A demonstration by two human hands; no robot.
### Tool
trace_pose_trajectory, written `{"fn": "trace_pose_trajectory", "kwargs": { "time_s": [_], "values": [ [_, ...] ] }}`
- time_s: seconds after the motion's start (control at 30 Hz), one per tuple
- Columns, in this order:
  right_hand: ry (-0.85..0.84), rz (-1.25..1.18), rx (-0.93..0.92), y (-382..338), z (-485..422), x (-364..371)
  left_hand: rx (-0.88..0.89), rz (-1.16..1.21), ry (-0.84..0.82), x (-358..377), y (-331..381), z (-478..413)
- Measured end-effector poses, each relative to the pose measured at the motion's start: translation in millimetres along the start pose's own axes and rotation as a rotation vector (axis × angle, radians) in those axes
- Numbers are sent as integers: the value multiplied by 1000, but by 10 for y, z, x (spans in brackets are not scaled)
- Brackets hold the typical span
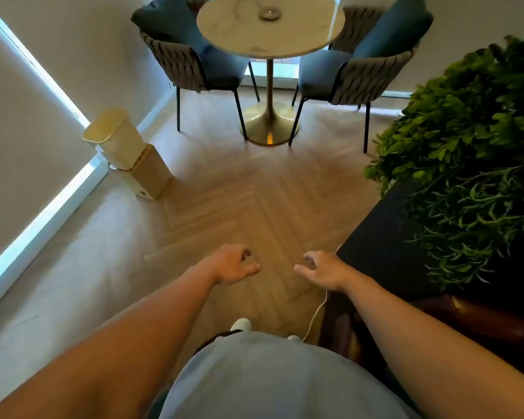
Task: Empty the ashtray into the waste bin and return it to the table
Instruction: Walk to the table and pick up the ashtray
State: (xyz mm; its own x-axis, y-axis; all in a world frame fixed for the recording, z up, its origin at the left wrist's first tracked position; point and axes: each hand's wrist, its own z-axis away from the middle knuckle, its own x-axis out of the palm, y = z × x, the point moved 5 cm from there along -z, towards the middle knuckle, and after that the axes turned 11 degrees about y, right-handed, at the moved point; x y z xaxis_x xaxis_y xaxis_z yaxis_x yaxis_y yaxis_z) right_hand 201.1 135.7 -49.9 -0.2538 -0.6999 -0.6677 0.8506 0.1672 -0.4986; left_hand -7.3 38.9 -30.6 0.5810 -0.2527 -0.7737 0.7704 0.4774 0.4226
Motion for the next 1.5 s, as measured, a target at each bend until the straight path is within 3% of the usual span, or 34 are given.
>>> {"fn": "trace_pose_trajectory", "kwargs": {
  "time_s": [0.33, 1.03, 1.5],
  "values": [
    [-94, -60, 97, 138, -152, 81, -84, 101, -26, 111, -206, -98],
    [16, -41, 121, -1028, -2080, -606, -7, 149, -64, -1266, -881, -2130],
    [-3, -42, 108, -1168, -3304, -1145, -55, 167, -110, -1711, -781, -3252]
  ]
}}
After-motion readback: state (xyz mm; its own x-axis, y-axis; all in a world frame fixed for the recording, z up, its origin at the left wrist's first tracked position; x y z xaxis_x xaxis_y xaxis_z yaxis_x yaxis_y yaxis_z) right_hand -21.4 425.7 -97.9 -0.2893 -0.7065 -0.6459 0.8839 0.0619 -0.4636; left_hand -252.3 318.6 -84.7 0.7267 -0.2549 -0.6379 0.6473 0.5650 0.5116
